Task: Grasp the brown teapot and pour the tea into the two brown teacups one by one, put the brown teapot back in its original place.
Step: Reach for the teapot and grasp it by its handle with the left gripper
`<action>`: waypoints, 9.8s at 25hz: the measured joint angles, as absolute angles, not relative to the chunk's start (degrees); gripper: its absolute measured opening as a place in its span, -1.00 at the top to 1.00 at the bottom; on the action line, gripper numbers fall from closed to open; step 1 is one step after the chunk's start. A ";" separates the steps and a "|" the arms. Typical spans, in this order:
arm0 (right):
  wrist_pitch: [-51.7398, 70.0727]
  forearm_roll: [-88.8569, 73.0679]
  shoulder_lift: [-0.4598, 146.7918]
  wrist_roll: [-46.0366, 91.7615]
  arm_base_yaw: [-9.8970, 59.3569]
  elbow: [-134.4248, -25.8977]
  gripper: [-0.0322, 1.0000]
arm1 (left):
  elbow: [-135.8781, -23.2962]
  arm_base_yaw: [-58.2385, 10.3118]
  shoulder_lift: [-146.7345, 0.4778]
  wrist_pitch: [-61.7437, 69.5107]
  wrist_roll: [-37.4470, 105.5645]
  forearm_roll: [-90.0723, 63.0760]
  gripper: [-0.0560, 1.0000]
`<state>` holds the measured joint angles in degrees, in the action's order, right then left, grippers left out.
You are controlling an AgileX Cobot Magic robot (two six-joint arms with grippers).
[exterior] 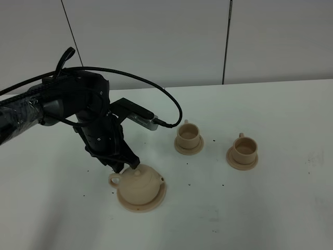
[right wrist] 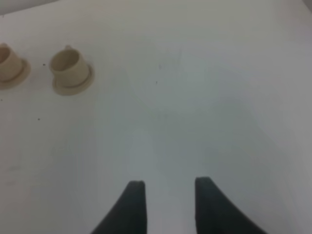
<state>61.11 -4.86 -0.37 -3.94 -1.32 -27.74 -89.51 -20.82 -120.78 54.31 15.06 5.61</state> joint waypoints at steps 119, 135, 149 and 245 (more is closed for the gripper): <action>61.11 -4.98 -0.37 -3.94 -1.32 -27.74 0.47 | -89.51 -23.18 -122.67 58.70 58.16 5.92 0.05; 61.11 -5.02 -0.37 -3.94 -1.32 -27.74 0.47 | -89.51 -23.18 -122.67 56.51 59.73 5.06 0.33; 61.11 -5.02 -0.37 -3.94 -1.32 -27.74 0.47 | -89.51 -23.18 -122.67 56.40 59.79 4.17 0.45; 61.11 -5.02 -0.37 -3.94 -1.32 -27.74 0.47 | -89.51 -23.18 -119.90 57.77 61.26 0.59 0.57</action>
